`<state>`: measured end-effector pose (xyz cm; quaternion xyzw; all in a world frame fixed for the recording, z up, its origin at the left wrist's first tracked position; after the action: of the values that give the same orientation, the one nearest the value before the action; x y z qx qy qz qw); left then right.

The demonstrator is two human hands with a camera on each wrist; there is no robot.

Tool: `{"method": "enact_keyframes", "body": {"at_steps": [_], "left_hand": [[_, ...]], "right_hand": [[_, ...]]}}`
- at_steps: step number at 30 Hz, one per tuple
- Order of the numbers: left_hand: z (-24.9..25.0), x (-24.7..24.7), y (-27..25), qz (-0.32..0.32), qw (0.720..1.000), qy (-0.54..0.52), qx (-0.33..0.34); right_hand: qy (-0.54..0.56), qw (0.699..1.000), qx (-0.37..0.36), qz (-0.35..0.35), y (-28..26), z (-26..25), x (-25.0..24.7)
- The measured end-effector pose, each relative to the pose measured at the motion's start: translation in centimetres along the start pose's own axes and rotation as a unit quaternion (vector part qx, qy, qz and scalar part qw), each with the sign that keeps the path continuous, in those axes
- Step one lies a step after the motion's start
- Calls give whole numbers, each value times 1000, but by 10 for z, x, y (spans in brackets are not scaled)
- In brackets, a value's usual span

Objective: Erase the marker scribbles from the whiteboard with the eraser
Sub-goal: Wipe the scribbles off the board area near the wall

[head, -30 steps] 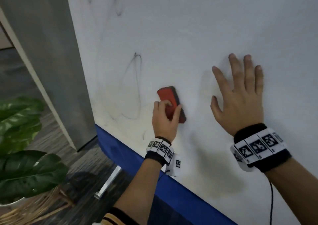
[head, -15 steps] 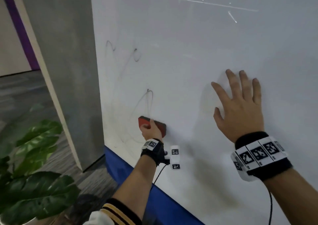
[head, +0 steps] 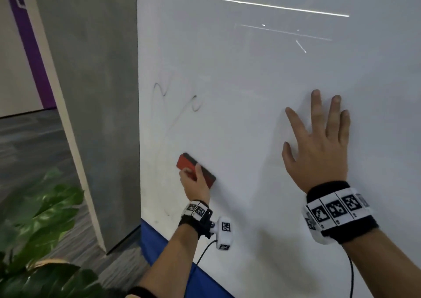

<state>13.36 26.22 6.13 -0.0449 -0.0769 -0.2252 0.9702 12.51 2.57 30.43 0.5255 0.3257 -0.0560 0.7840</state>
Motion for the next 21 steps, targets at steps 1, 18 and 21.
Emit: {"method": "enact_keyframes", "body": {"at_steps": [1, 18, 21], "left_hand": [[-9, -4, 4, 4, 999, 24, -26], [196, -20, 155, 60, 968, 146, 196], [213, -12, 134, 55, 939, 187, 282]], "right_hand": [[6, 1000, 6, 5, 3, -3, 0], [-5, 996, -40, 77, 83, -33, 10], [0, 996, -24, 90, 84, -41, 13]]}}
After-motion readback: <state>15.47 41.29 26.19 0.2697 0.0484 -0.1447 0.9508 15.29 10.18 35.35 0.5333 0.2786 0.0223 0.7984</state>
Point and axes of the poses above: each hand's wrist, its own y-axis towards the middle knuckle, its own x-axis out of the palm, z = x × y, the point moved 4 cm from there along y, towards the middle knuckle, and after that the axes turned 5 degrees about y, right-handed, at the moved point
